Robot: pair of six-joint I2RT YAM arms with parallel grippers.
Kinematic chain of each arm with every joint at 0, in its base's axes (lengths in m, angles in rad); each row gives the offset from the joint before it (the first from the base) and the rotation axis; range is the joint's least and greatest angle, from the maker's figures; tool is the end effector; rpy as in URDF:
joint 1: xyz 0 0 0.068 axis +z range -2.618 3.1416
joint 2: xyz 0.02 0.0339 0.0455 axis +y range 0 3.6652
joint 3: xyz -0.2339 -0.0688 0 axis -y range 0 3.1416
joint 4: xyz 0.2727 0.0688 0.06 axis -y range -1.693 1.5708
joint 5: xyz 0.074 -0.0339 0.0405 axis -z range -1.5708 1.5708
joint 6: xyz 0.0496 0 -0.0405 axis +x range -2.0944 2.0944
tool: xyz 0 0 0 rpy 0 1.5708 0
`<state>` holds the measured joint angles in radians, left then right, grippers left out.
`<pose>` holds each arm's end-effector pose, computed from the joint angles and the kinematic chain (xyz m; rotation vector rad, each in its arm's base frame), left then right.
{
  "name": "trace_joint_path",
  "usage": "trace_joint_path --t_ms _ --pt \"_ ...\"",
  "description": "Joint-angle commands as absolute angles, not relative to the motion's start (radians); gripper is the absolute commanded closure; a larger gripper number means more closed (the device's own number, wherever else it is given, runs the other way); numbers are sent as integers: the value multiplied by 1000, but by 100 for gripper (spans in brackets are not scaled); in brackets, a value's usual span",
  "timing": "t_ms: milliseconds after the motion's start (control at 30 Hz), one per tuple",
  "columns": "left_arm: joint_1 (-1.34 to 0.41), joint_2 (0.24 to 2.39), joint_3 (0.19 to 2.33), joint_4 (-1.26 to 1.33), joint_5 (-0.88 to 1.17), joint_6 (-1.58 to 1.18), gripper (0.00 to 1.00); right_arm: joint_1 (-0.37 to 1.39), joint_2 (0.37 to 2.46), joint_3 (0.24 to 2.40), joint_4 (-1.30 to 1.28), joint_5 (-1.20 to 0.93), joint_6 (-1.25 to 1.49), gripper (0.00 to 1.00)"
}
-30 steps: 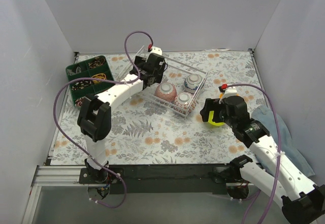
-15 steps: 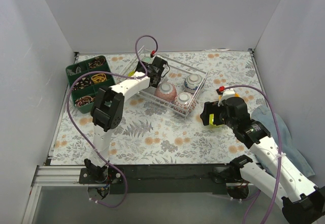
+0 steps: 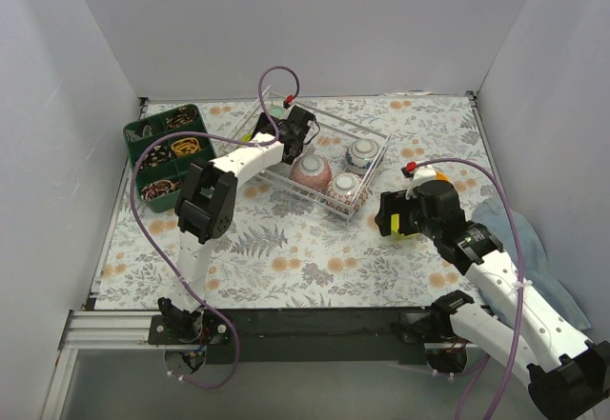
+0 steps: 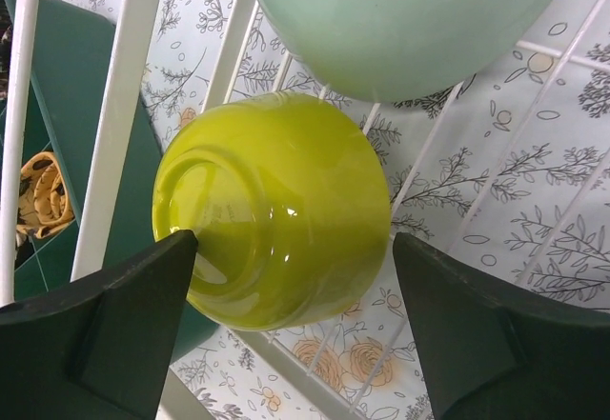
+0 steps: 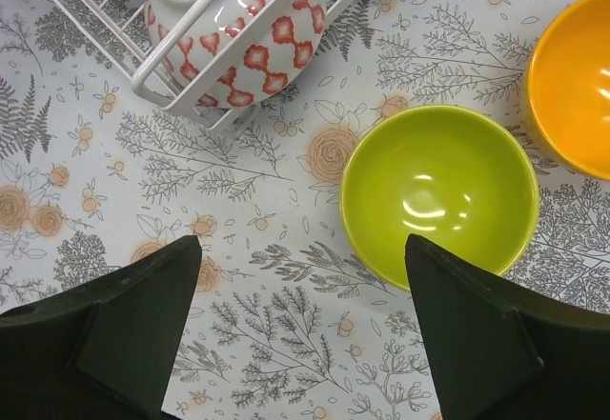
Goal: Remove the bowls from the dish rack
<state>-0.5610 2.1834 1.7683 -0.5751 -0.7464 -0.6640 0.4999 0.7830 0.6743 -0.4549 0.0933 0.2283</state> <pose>0.4318 -0.2315 0.1575 -0.3765 2.2210 0.3325 0.2094 0.1091 0.2426 -0.2361 2.1365 0.3279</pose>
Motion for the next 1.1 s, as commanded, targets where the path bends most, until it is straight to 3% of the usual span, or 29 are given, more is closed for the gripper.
trace_joint_path --t_ms 0,333,800,1067 --pt "-552 2209 1784 -652 -746 -657 12 505 790 706 -433 78 218 4" --pt "-554 2253 1782 -704 -732 -643 9 505 796 689 -420 66 229 4" --pt "-606 2194 1839 -712 -749 -626 48 505 773 686 -417 63 242 5" --pt "-621 2135 1855 -758 -738 -664 60 506 765 684 -419 58 256 5"
